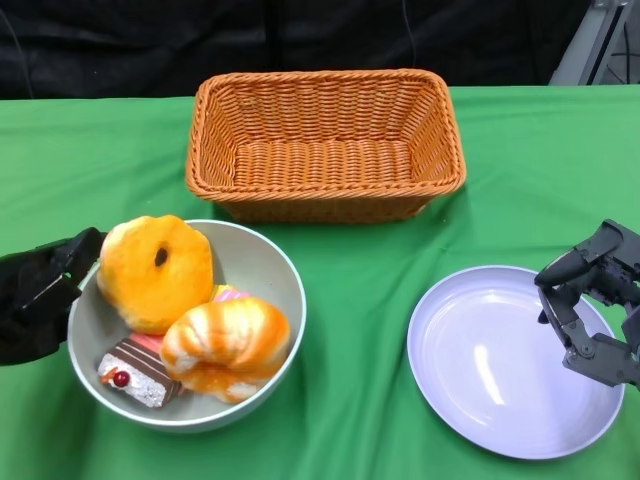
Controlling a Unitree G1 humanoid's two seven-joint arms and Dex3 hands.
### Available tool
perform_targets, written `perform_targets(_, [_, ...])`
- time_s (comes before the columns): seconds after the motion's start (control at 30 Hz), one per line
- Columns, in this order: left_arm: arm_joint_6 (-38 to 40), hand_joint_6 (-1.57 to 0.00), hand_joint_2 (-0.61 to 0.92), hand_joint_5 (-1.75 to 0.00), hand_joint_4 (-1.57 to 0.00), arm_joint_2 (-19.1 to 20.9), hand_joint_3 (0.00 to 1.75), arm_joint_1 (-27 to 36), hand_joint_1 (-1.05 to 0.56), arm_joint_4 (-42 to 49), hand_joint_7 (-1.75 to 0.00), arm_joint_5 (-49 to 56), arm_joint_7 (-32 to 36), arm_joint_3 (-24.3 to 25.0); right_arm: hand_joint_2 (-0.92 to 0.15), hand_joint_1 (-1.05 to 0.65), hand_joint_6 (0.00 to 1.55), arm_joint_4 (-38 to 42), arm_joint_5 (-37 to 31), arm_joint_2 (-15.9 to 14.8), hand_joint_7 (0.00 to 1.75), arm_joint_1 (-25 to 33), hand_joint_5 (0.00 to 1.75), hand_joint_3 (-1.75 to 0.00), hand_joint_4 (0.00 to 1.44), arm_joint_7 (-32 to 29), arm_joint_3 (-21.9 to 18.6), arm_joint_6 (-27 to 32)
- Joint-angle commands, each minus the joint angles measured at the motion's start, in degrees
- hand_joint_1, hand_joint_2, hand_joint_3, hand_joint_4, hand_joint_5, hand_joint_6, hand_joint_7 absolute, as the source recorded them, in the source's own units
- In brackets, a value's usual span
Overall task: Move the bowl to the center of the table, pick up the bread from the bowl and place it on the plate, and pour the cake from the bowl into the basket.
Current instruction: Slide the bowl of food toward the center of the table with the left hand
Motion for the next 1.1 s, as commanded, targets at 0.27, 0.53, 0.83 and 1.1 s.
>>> perform_targets(0.27, [5.3,0.00,0.92,0.00,0.00,-1.1,0.57,4.0,-0.69,-7.7,0.00,-4.2,-2.0,-0.8,-0.64,-0.10,0.65,-0.5,-0.7,-1.0,1.34,0.5,1.56,-0.80,0.69,-0.3,0.1,-1.6])
perform_targets(0.53, [5.9,-0.03,0.92,0.00,0.00,-3.4,0.55,6.5,-0.70,-14.2,-0.01,-3.6,0.8,-3.0,-0.61,-0.10,0.67,-0.1,-1.1,-1.3,1.33,0.4,1.56,-0.85,0.70,-0.4,-0.1,-2.3])
perform_targets(0.83, [6.9,-0.03,0.92,0.00,-0.01,-5.4,0.58,7.5,-0.69,-18.5,-0.01,-3.6,2.6,-5.6,-0.58,-0.08,0.67,0.2,-1.2,-1.6,1.33,0.4,1.58,-0.91,0.70,-0.3,-0.1,-2.6])
perform_targets(1.1, [7.9,-0.03,0.92,0.00,-0.01,-8.9,0.56,8.0,-0.68,-20.3,-0.01,-4.5,4.5,-6.4,-0.57,-0.08,0.67,0.5,-1.2,-2.0,1.32,0.4,1.57,-0.92,0.70,-0.3,-0.2,-2.6])
